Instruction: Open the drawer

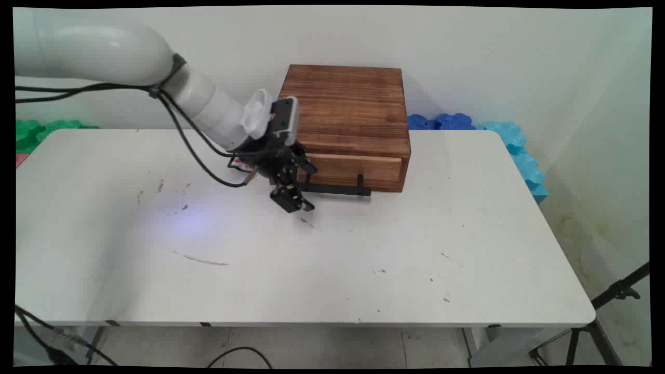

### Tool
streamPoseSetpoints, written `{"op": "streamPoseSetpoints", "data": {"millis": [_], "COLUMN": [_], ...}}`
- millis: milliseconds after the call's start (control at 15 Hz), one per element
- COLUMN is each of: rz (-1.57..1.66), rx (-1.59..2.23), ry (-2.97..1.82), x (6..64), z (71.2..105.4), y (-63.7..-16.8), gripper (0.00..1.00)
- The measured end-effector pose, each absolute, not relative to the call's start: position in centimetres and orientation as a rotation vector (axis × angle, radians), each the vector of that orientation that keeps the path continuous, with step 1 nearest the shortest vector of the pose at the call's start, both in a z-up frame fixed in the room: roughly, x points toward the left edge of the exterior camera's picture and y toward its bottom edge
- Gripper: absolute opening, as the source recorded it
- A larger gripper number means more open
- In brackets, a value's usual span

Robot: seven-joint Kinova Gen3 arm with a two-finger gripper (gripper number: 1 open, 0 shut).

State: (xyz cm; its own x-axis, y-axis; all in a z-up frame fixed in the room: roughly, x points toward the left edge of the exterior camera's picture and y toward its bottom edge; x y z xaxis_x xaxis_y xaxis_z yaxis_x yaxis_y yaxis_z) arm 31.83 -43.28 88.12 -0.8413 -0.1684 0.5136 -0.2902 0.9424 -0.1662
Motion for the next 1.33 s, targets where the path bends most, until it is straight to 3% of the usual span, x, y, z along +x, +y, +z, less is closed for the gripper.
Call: {"op": "streamPoseSetpoints", "data": {"millis": [1333], "rz": [0.374], "rx": [0.353], "ry": [-2.645], "x": [26.3], "z": [82.4], "y": [-47.2], "gripper": [1.0]}}
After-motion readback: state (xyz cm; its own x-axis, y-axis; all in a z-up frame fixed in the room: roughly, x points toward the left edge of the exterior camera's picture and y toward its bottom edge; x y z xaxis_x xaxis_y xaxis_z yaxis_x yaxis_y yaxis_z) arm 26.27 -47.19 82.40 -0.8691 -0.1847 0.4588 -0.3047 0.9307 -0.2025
